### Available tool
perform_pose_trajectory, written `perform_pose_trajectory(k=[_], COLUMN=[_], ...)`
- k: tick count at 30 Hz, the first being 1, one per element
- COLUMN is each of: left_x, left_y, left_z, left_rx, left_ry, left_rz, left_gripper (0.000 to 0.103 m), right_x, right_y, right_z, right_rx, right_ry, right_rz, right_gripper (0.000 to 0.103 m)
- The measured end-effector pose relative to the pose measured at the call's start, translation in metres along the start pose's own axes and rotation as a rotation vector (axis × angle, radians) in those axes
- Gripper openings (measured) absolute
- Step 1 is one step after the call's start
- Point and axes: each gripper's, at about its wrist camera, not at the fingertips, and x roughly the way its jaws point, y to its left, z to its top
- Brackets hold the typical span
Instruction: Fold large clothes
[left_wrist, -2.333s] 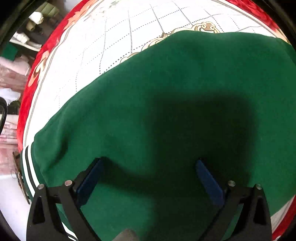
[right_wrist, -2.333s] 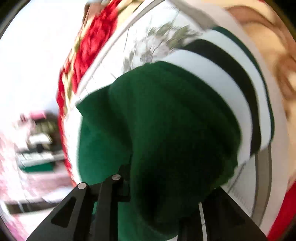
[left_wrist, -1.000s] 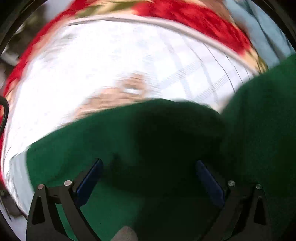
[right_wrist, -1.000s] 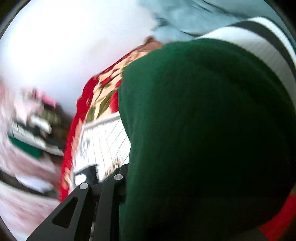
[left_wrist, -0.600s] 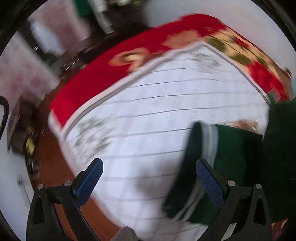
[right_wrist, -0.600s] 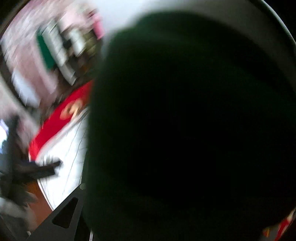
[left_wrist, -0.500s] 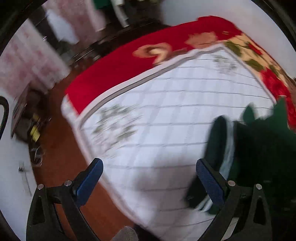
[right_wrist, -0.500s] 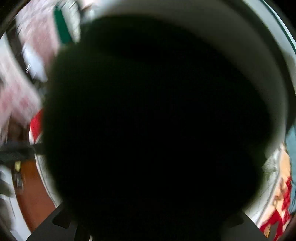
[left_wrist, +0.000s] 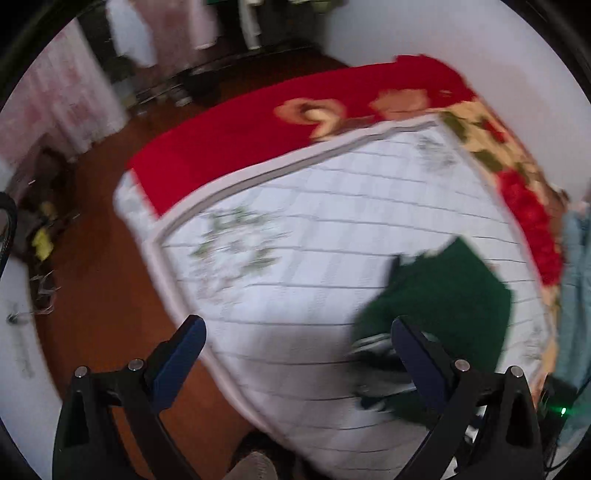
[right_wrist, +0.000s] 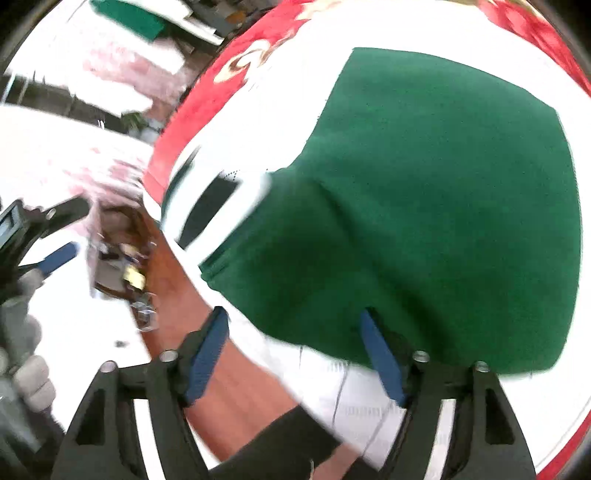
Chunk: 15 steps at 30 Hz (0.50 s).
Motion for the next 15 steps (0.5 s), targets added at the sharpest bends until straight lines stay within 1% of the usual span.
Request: perform_pose_trajectory(k=[1,2,3,4,5,6,7,8,9,10,11,12,14,15], left_x=[0.000,0.003,0.009,0.019,0.034,0.056,0.079,0.104,0.125,0.146,0.169,0.179,0.185,0.184], left_y=[-0.013,-0.031,-0.045,-0.057,-0.070,-0.081,-0.088,-0.091,-0.090,-0.086,-0.078,-0.073,-0.063,-0.063], left_z=[0.003,0.004,0.003,0.001,-0.003,-0.011,-0.019,-0.031,-0.040,-0.050,-0.062,-0.066,-0.066,-0.063], left_rx=[0.009,0.027,0.046,0.070,0.097,0.128,0.156,0.192,0.218,0.236,0.247,0.237,0.191,0.184], left_ry=[-0.002,-0.003,-0.005,-0.005,0.006,0.028,0.053,0.082,0.112,0.143,0.169,0.187,0.190,0.192], left_rz=[-0.031,-0.062,-0.065,-0.053,-0.021,0.022,0.076,0.163,0.203,0.229,0.236,0.233,0.199,0.198], left_gripper=[0.103,0.103,0.103,0.103,0.103,0.103,0.103,0.103,0.103,0.103,0.103,0.103,0.103,0.103], right_x=[-0.009,-0.024,-0.039,-0.054,-0.064,-0.075,-0.082,-0.071,-0.072,-0.072,-0.069,-0.059,-0.029,-0.015], right_y=[-0.003,-0.019,-0.040,-0.063,-0.083,-0.101,-0.126,-0.130,-0.152,-0.173,-0.196,-0.211,-0.239,-0.252], right_z=[-0.023,-0.018,-0.006,-0.012,-0.017,-0.009,-0.013,0.029,0.034,0.040,0.050,0.056,0.073,0.091], right_rx=[0.032,0.076,0.107,0.167,0.214,0.246,0.301,0.323,0.350,0.364,0.364,0.364,0.347,0.342], right_ry=[-0.014,-0.028,-0.039,-0.061,-0.083,-0.100,-0.124,-0.131,-0.137,-0.137,-0.126,-0.112,-0.072,-0.059], right_rz=[0.001,-0.009,-0.021,-0.048,-0.061,-0.071,-0.104,-0.116,-0.129,-0.143,-0.154,-0.159,-0.111,-0.092], right_gripper=[0.078,0.078,0.078,0.078,0.078,0.078,0.078,0.078,0.078,0.081,0.085,0.085,0.085,0.086])
